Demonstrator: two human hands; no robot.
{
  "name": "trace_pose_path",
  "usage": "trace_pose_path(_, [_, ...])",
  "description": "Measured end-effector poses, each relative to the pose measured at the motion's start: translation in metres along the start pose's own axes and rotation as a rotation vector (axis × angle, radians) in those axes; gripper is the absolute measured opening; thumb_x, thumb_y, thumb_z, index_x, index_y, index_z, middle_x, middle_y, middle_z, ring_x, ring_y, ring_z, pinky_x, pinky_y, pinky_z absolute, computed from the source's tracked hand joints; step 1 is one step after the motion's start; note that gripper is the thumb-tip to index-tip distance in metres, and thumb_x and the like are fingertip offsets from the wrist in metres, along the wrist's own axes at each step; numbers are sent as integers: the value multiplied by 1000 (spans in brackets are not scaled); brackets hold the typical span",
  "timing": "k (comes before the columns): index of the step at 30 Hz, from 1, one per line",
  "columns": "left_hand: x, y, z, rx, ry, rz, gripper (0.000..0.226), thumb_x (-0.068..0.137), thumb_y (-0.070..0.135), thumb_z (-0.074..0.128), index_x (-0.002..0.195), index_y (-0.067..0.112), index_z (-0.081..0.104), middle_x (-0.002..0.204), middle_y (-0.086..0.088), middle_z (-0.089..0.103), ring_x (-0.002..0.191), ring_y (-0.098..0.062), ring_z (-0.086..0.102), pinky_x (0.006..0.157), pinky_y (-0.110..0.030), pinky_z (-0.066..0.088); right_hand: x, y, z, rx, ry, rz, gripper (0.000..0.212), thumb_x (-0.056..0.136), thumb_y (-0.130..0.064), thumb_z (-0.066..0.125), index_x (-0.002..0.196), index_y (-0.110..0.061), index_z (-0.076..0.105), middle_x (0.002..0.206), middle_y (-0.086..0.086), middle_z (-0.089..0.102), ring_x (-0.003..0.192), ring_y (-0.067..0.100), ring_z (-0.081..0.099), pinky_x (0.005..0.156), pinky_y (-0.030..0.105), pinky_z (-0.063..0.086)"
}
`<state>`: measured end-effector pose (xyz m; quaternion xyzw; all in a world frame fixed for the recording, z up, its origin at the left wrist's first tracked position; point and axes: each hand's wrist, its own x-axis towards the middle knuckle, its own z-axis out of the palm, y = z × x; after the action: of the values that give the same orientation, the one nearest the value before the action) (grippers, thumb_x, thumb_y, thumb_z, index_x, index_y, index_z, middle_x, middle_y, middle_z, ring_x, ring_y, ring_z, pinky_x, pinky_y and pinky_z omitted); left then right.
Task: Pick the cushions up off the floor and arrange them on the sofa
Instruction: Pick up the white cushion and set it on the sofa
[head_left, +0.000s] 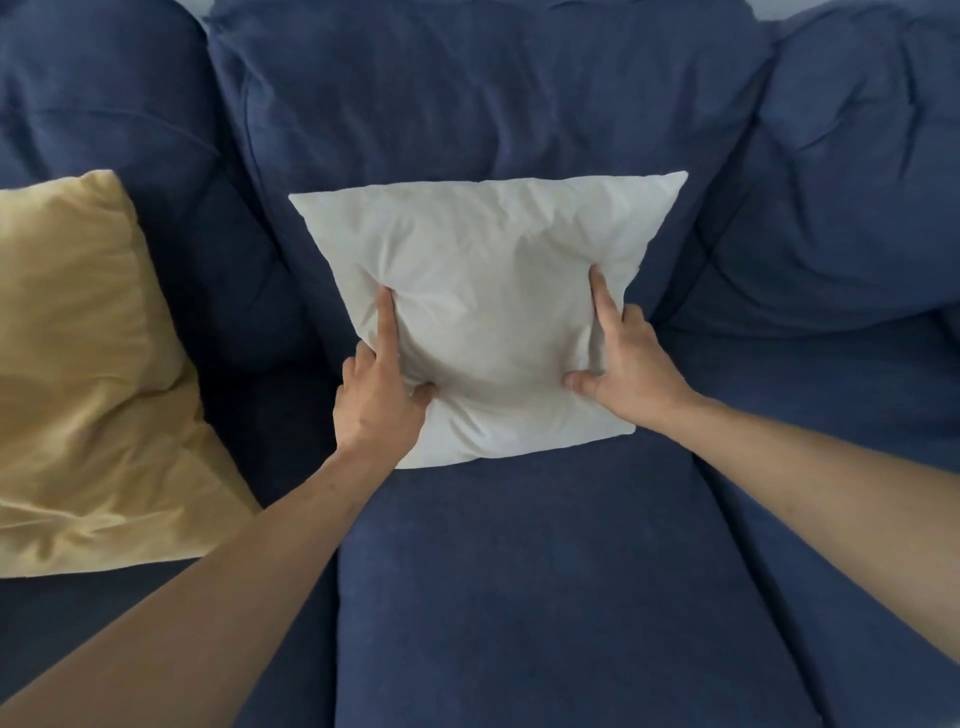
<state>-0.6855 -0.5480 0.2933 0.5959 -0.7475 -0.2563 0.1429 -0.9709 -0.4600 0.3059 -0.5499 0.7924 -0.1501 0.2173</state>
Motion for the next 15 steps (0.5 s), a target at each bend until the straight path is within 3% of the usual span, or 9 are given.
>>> trace_pose_path(2, [-3,1,5,11,18,-20,126,91,29,82,161,50,-21,141,-11,48,128,-36,49,99,-55,51,-1,3,0,-1,4,-9,136,89,-42,87,164,-55,-25,137,7,39,124,30,47,106,50,52])
trace_pose_path(4, [-9,4,8,30,44,-49,125,92,29,81,161,49,-21,152,-13,42,134,-39,48,106,-59,47,-6,6,-1,-6,11,-24,134,91,-43,85,163,-55,-27,148,10,38,131,32,48,107,52,53])
trace_pose_path(7, [-24,13,10,46,72,-116,122,94,32,80,162,48,-20,175,-13,14,152,-41,33,120,-61,34,-20,19,-4,-35,3,-74,127,97,-48,78,163,-50,-31,161,11,31,137,34,48,106,54,54])
trace_pose_path(10, [-51,24,13,65,88,-183,121,95,38,77,164,43,-21,179,-8,-3,162,-36,18,126,-59,22,-48,43,-13,-55,-27,-104,118,100,-58,68,165,-45,-30,170,6,25,144,35,44,109,54,52])
trace_pose_path(15, [-119,59,33,140,3,-265,123,95,60,68,163,34,-30,177,-8,-20,165,-31,-8,129,-59,13,-116,102,-43,-161,-100,-64,105,104,-74,45,170,-33,-25,184,10,-5,169,34,11,134,55,20])
